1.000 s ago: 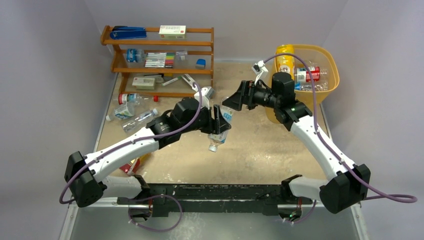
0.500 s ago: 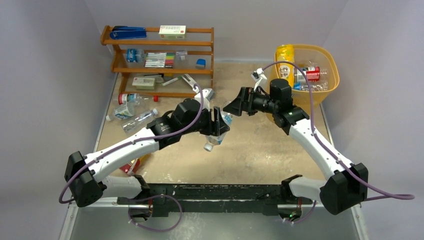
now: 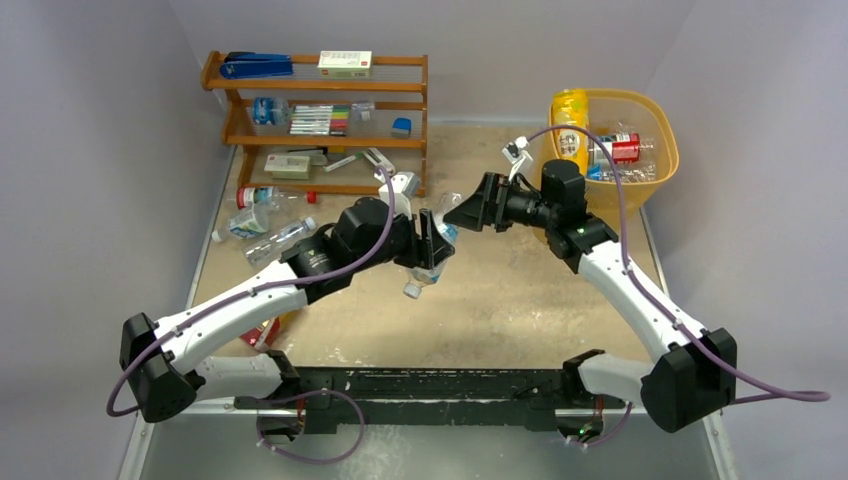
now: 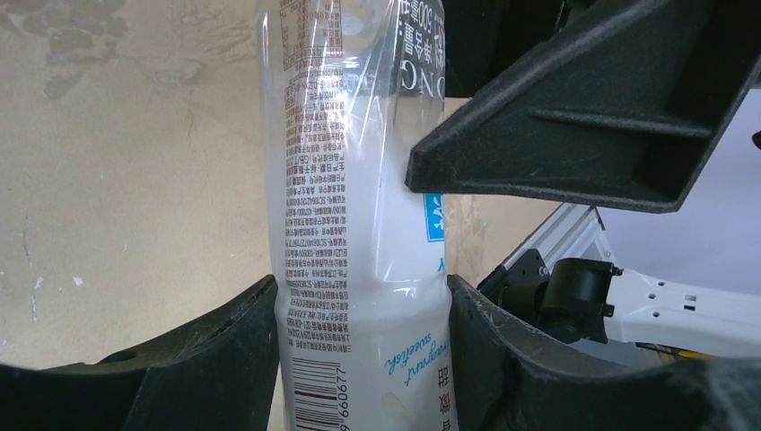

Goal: Put the plastic bottles in the bin
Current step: Pick up the plastic bottle at the center of the board.

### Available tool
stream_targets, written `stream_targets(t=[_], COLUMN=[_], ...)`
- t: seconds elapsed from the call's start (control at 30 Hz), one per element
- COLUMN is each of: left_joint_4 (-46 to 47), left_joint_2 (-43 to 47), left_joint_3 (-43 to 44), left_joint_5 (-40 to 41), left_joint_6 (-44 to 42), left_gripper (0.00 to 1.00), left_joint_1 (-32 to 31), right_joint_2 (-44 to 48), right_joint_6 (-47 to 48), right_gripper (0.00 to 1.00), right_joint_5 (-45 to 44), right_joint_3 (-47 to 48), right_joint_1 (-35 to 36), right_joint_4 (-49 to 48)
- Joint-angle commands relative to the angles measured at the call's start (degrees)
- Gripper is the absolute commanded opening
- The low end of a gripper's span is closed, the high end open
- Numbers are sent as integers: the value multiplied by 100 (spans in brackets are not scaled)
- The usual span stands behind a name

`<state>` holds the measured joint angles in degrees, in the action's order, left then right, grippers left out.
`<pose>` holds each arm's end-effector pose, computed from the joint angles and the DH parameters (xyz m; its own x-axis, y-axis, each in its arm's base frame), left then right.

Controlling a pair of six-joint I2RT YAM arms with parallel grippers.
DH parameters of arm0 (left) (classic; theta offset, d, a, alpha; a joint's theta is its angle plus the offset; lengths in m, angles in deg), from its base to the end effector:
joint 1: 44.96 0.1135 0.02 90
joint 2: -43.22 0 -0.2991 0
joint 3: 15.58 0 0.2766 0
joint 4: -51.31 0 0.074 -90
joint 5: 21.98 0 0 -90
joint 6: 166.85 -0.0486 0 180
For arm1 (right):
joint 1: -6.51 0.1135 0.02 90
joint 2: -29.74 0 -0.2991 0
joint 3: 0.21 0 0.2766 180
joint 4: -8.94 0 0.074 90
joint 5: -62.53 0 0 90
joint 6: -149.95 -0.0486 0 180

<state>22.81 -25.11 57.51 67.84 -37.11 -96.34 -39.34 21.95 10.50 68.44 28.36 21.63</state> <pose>0.1855 -0.2325 0.3651 -0.6939 -0.1557 -0.7031 0.4415 0.6793 -0.5862 0.2666 0.1391 0.3653 -0.6891 0.2466 -0.6815 -0.5397 0.4529 0.7096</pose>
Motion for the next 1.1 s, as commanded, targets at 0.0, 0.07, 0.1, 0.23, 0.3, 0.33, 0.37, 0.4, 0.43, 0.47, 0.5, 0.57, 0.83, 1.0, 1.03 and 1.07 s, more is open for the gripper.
stream_targets(t=[0.0,0.07,0.1,0.23,0.3,0.33,0.37,0.4,0.43,0.47,0.5,0.57,0.83,1.0,1.03,1.07], left_joint_4=[609,633,653,935,1032,1075,1116,1176,1223,1253,1280,1324,1290,1101,1067,1024], left_joint_2=[355,373,373,380,339,320,302,284,267,256,233,216,138,151,172,202], left_joint_3=[221,201,176,44,12,3,-18,-36,-57,-68,-71,-89,-106,-88,-95,-88], left_joint_5=[329,294,272,136,80,59,42,26,15,3,-5,-22,-3,46,62,127], left_joint_6=[-188,-194,-198,-135,-102,-92,-78,-66,-54,-40,-31,-29,-55,-112,-132,-146], left_gripper=[52,52,52,53,52,52,52,53,52,52,52,52,53,56,59,70], left_joint_1=[5,5,5,7,5,5,2,-3,-4,-4,-12,-17,-35,-35,-39,-35], right_joint_2=[212,249,247,137,134,140,144,142,152,159,158,160,189,252,277,311], right_joint_6=[-396,-672,-801,-1334,-1572,-1694,-1793,-1908,-2046,-2175,-2236,-2247,-2431,-2414,-2400,-2350], right_gripper=[100,100,100,100,100,100,100,100,100,100,99,97,73,58,57,56], right_joint_5=[372,512,604,895,970,996,1019,1054,1096,1132,1141,1110,1111,1133,1066,1014], right_joint_3=[-306,-444,-504,-691,-788,-833,-853,-867,-913,-950,-949,-909,-839,-628,-577,-504], right_joint_1=[22,20,21,20,21,21,21,21,21,21,21,21,21,21,21,17], right_joint_4=[-207,-582,-799,-1670,-2003,-2233,-2381,-2514,-2736,-2911,-2992,-2989,-3309,-3232,-3189,-3100])
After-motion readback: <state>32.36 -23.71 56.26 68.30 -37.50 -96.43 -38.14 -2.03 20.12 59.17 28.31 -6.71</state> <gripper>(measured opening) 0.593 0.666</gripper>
